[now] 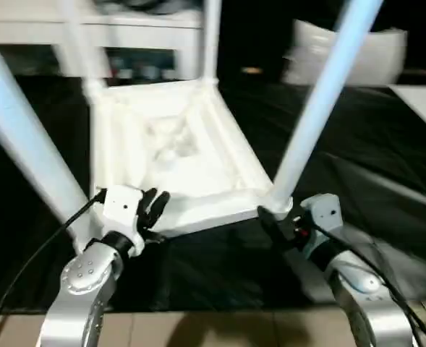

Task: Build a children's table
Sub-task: Rotate leg to tighten

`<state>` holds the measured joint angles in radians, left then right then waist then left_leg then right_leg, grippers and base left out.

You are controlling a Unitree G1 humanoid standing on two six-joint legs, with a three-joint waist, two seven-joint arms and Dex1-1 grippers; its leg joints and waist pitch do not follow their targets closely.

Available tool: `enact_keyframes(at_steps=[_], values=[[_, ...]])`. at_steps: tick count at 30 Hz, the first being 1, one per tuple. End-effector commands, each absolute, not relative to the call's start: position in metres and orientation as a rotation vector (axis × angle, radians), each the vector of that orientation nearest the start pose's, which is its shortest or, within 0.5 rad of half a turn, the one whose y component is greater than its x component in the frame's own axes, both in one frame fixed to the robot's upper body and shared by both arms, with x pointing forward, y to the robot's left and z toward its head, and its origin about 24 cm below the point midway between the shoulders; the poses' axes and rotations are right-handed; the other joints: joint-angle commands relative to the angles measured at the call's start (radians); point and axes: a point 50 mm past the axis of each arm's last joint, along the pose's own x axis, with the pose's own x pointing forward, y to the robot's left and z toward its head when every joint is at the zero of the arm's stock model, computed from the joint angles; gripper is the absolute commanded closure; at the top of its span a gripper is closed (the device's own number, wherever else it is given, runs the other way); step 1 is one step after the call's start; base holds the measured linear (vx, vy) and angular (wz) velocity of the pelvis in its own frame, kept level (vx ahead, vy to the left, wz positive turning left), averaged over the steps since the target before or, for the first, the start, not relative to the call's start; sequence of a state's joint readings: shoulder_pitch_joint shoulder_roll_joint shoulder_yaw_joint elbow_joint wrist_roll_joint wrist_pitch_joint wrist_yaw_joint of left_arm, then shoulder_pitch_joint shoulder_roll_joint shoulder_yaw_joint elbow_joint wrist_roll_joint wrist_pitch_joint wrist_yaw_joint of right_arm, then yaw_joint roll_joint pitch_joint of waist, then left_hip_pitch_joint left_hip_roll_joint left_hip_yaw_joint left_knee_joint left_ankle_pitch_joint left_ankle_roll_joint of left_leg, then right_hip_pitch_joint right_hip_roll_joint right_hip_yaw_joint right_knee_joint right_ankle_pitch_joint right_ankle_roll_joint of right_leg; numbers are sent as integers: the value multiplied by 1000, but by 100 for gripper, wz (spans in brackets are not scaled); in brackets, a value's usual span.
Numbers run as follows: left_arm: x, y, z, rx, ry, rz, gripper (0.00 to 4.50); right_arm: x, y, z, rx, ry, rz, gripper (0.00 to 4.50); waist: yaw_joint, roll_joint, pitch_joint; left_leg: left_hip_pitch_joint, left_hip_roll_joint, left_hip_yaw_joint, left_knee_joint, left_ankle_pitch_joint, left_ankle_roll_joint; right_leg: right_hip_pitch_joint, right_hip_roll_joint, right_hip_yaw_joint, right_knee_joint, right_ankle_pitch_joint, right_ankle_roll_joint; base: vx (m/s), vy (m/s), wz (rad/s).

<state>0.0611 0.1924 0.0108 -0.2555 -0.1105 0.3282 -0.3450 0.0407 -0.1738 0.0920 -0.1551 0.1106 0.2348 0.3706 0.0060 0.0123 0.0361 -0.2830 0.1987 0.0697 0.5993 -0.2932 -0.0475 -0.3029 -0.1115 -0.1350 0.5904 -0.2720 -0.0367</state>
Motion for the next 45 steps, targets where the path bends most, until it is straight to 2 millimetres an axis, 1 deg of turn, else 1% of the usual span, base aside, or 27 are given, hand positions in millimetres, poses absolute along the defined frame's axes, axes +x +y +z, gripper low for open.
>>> enact_keyframes(at_steps=[1,2,3,4,5,6,7,8,9,10,11,12,13,14,15,16,17,18,19,20,21,23,25,28,31,36,45], values=[[239,161,60,54,145,-378,339,240,-143,49,-55,126,460,0,-12,2,-42,11,-23,19,-58,174,351,30,21,24,-42,-73,-192,56,41,-1],[240,161,60,55,147,-389,339,240,-144,48,-62,127,456,0,-2,4,-46,-4,-37,33,-51,187,341,51,15,33,-49,-75,-198,56,41,-1],[240,161,60,55,147,-394,339,240,-145,48,-65,127,454,0,7,-6,-58,-39,-60,54,-32,208,316,96,6,55,-63,-88,-198,0,0,0],[240,160,60,56,148,-401,339,240,-145,48,-67,127,452,0,14,-8,-65,-59,-72,57,-21,234,304,118,10,67,-65,-67,-193,94,-9,-1],[240,160,59,59,150,-413,339,241,-146,49,-69,126,450,0,14,-1,-67,-61,-74,52,-18,284,291,119,21,63,-56,-22,-195,94,-9,-1],[241,159,59,66,150,-430,339,241,-147,49,-71,124,446,0,10,4,-67,-49,-70,48,-21,311,289,108,29,54,-49,1,-195,93,-12,3],[241,159,60,73,147,-451,339,241,-148,49,-72,121,441,0,-3,8,-65,-11,-59,32,-27,369,302,77,48,35,-32,33,-187,89,-10,4],[242,159,60,75,145,-456,339,241,-148,49,-72,121,440,0,-10,9,-67,10,-52,18,-25,438,324,56,54,29,-17,68,-180,89,-10,4],[242,159,59,83,146,-474,339,241,-149,50,-73,120,439,0,-40,6,-83,88,-24,-45,-8,677,415,-28,52,30,36,146,-122,91,-34,-2],[243,159,60,96,141,-494,339,242,-149,50,-74,119,438,0,-36,2,-83,107,-18,-56,-1,740,427,-56,43,39,43,166,-111,58,-58,-4],[245,158,61,114,133,-530,339,243,-151,50,-75,119,436,0,-42,-13,-84,103,-25,-60,8,800,426,-60,33,59,43,216,-92,58,-58,-4],[246,157,62,120,129,-554,339,243,-152,50,-75,118,436,0,-17,-38,-79,-12,-116,-8,44,768,371,39,39,111,43,463,-86,0,0,0],[247,157,62,122,126,-570,339,244,-153,50,-76,115,437,0,4,-40,-74,-63,-122,18,44,623,314,66,43,146,38,670,-115,0,0,0],[247,156,63,123,126,-581,320,244,-153,51,-76,113,438,0,8,-34,-75,-73,-103,20,40,598,271,66,37,159,53,767,-136,0,0,0],[249,155,64,118,123,-599,309,245,-154,52,-74,109,443,0,14,-22,-84,-66,-86,26,43,643,168,69,66,166,79,967,-137,-11,-36,27],[252,153,65,107,128,-634,304,247,-155,55,-81,99,464,0,17,-13,-77,-56,-80,36,40,601,73,62,87,169,79,1018,-106,-27,-43,22],[252,153,65,106,129,-637,301,247,-155,55,-82,99,466,0,22,-17,-72,-55,-77,41,33,549,35,60,90,171,68,1000,-85,-27,-43,22],[255,151,65,107,143,-656,291,248,-156,57,-83,93,479,0,31,-17,-66,-52,-63,48,13,407,-19,55,77,176,53,925,-63,-55,-34,21],[256,150,65,112,151,-662,265,248,-156,57,-80,91,483,0,40,-15,-63,-35,-42,53,-7,287,-40,40,62,175,39,803,-55,-79,-21,29],[258,149,65,123,152,-672,265,249,-156,58,-81,91,488,0,44,-13,-66,-30,-33,55,-16,251,-34,35,59,174,37,748,-59,-79,-21,29],[260,147,64,131,159,-698,253,250,-156,58,-84,94,498,0,50,-3,-58,-41,-18,49,-36,178,-60,32,52,164,27,555,-80,-102,0,16],[261,145,63,136,166,-718,253,251,-156,58,-86,96,506,0,54,-6,-50,-32,-14,52,-44,99,-76,18,50,159,13,406,-91,-108,14,3],[265,141,63,146,182,-760,227,253,-156,57,-102,104,532,0,50,-2,-45,-36,-9,52,-56,6,-82,12,39,154,1,217,-118,-110,22,1],[272,139,64,175,203,-830,207,258,-154,58,-107,104,563,0,46,-5,-45,-48,-8,53,-61,-1,-77,13,31,156,-8,148,-124,-104,18,-3],[280,137,67,215,209,-874,175,262,-152,61,-108,95,594,0,38,-5,-42,-49,-11,56,-65,-59,-76,4,30,158,-17,54,-131,-79,6,-2],[295,127,68,278,238,-1004,151,257,-147,68,-47,76,688,0,32,-6,-44,-54,-15,58,-64,-47,-61,0,31,163,-22,50,-139,-24,0,0],[312,110,66,358,299,-1206,151,245,-148,70,-24,79,785,0,31,-4,-63,-69,-22,59,-55,134,-58,16,40,158,-4,374,-152,0,0,0]])
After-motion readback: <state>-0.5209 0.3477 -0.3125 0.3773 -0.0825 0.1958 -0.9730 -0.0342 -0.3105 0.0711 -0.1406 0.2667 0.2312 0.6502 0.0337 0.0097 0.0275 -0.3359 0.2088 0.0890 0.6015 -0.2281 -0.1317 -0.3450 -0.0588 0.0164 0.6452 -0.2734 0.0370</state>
